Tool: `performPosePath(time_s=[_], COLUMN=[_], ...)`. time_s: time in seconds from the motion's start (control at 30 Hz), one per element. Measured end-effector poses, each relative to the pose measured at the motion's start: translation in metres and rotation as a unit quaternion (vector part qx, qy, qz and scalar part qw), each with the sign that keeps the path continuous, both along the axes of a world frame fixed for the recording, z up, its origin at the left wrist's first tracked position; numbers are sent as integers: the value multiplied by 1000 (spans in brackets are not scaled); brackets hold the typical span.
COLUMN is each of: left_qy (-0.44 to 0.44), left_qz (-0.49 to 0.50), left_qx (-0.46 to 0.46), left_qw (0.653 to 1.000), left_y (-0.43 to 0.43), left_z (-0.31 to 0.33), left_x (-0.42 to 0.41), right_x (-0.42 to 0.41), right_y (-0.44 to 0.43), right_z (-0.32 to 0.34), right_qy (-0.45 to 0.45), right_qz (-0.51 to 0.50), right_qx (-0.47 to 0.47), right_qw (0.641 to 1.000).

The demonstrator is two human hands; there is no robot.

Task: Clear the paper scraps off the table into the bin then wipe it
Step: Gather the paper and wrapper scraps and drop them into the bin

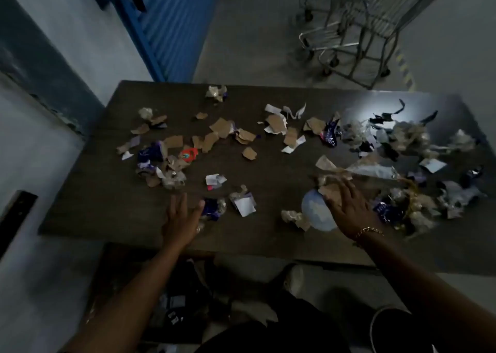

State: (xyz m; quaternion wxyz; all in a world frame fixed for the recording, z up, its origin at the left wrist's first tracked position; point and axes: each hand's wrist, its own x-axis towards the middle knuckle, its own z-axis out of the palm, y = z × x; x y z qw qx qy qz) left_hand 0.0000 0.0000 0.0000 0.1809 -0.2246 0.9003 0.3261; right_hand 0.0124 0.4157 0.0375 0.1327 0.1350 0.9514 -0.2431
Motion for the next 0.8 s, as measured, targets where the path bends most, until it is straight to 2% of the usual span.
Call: performPosePath(time_s=[0.1,0.33,0.5,0.67,0.8], left_qy=[-16,-83,-75,-68,-70], left_qz=[7,-13,20,72,26], left_qx=[-28,-61,-71,-74,-60], left_qw=[999,995,994,992,995], left_y=[12,50,84,107,130], left_z=[-17,-53,-69,-74,-74], left_x=[-1,-5,-2,-10,-23], right_x=[2,-6,-7,-22,-40], right_y=[12,31,36,30,21], right_z=[-24,-77,-111,-130,-129], right_qy=[-45,-98,-92,-104,-72], right_qz=[0,19,109,124,136], right_qx=[18,-40,-6,5,-12], right_qw=[999,994,990,987,988])
